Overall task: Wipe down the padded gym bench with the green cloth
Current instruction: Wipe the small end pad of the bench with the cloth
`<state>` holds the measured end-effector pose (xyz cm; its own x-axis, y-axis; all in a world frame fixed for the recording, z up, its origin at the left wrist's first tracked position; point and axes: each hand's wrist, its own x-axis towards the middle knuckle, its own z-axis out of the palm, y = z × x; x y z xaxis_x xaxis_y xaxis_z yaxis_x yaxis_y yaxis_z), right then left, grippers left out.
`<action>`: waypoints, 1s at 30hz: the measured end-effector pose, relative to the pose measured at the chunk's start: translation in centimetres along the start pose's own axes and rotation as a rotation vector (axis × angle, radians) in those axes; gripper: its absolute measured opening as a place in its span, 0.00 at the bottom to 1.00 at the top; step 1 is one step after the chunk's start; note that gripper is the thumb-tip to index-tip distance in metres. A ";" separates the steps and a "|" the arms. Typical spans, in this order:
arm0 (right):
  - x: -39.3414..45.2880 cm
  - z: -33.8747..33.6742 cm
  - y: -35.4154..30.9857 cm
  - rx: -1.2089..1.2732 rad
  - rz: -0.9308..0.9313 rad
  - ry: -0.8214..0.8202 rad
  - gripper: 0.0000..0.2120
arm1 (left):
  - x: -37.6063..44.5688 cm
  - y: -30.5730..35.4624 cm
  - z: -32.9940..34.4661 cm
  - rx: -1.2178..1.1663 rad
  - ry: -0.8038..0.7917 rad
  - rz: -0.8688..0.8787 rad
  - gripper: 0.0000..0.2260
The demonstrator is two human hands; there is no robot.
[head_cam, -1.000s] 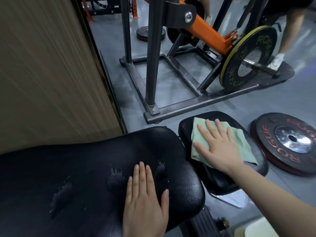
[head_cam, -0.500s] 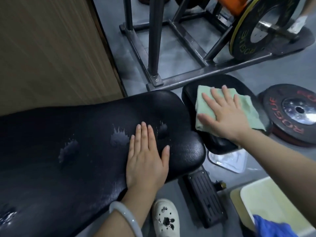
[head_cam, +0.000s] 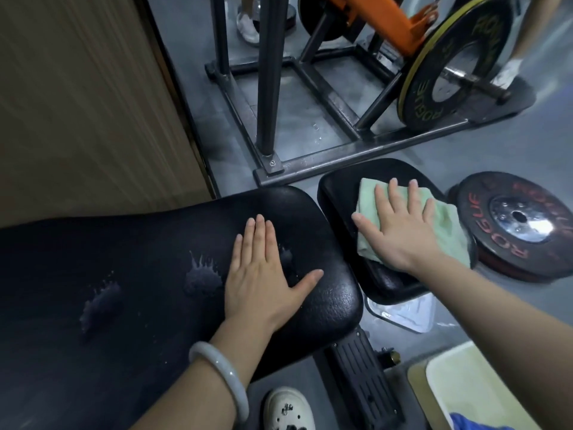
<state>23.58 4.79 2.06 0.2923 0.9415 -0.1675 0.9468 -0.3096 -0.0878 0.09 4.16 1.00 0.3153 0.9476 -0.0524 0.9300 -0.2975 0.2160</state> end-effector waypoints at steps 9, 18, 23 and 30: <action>-1.3 0.5 3.5 0.043 -0.591 0.064 0.35 | -0.1 0.0 0.2 -0.038 0.043 0.000 0.48; 1.9 -0.1 0.7 0.077 -0.404 0.065 0.39 | 0.0 0.0 0.7 -0.038 0.077 0.012 0.48; 0.9 -0.4 4.4 0.100 -0.682 0.005 0.35 | -0.1 -0.1 1.0 -0.042 0.116 0.013 0.49; 3.9 -0.6 2.0 0.062 -0.412 0.053 0.38 | 0.0 0.0 1.2 -0.019 0.111 0.013 0.48</action>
<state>26.74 7.91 1.85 -0.1014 0.9933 -0.0556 0.9765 0.0887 -0.1966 0.32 4.06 -0.22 0.3036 0.9510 0.0587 0.9219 -0.3088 0.2341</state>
